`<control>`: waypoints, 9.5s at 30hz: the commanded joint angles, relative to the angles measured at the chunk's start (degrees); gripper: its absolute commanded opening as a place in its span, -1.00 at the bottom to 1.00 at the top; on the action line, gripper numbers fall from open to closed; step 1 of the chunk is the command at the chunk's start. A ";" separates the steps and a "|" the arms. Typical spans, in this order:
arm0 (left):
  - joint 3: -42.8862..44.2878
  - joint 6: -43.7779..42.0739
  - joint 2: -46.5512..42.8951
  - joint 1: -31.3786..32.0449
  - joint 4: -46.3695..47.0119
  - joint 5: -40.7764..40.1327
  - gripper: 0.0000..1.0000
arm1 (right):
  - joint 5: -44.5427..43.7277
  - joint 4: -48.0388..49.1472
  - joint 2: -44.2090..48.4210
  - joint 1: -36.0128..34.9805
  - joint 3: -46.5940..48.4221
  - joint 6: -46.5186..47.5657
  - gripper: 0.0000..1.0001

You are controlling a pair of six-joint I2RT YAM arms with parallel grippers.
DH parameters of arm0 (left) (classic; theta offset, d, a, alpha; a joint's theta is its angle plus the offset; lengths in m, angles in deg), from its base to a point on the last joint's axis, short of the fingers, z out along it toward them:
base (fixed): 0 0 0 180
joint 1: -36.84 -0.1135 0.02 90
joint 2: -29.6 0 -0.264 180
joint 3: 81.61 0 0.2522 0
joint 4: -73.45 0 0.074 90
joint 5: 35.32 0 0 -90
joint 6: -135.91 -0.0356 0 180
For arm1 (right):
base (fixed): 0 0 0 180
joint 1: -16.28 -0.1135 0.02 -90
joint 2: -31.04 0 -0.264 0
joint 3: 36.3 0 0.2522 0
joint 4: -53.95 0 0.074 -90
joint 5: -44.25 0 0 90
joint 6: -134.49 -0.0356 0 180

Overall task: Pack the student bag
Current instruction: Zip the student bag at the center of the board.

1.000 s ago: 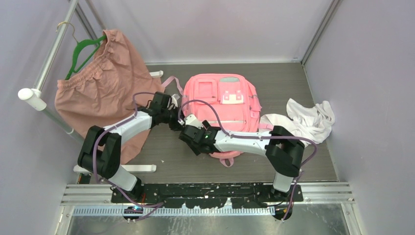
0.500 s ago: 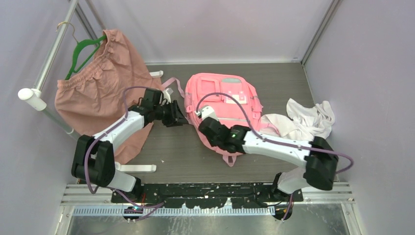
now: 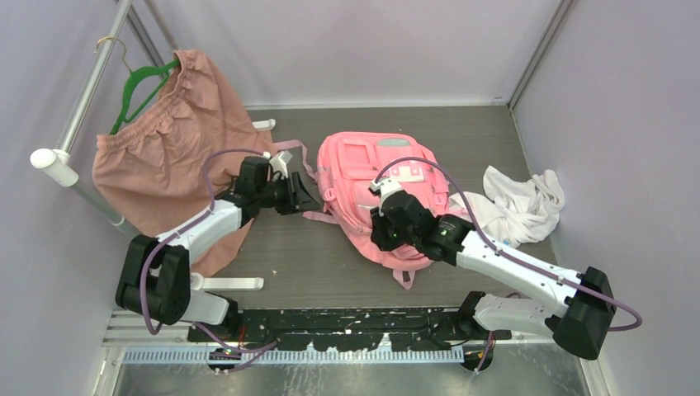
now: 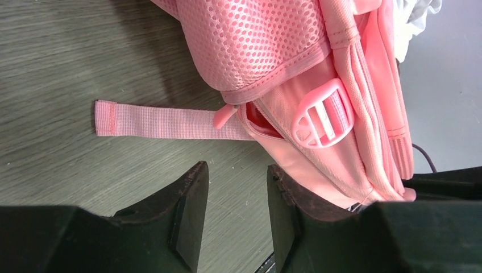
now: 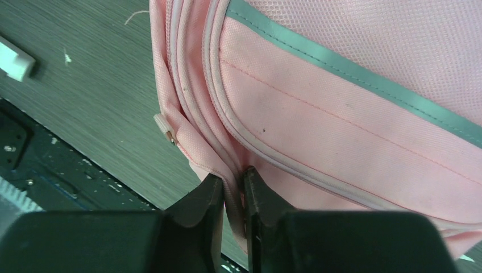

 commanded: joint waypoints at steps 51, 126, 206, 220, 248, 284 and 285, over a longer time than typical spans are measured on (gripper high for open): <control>-3.08 -19.32 5.51 7.42 20.96 -9.67 -1.00 | 10.02 4.55 0.83 2.25 4.25 -7.26 -0.98; -9.64 26.17 -22.31 21.64 -10.78 -26.72 0.53 | -15.52 -14.15 16.04 3.37 -2.01 -40.28 0.16; 10.23 21.23 10.32 17.06 4.76 -9.97 -1.00 | -36.07 5.17 -20.22 -16.59 3.94 -49.92 0.30; 8.58 21.99 9.09 17.03 6.09 -7.48 -1.00 | -42.02 3.50 -35.76 -15.63 10.71 -54.75 -0.02; 6.63 20.92 7.06 13.78 5.40 -7.52 -1.00 | -44.16 0.70 -26.95 -15.27 5.24 -48.76 -0.99; 8.07 19.98 6.66 18.52 7.10 1.61 -1.00 | -50.87 -4.58 -31.58 -17.18 9.17 -52.83 -0.06; 7.94 20.11 6.76 18.56 7.07 1.71 -1.00 | -51.30 -5.14 -31.61 -17.16 8.96 -54.17 -0.05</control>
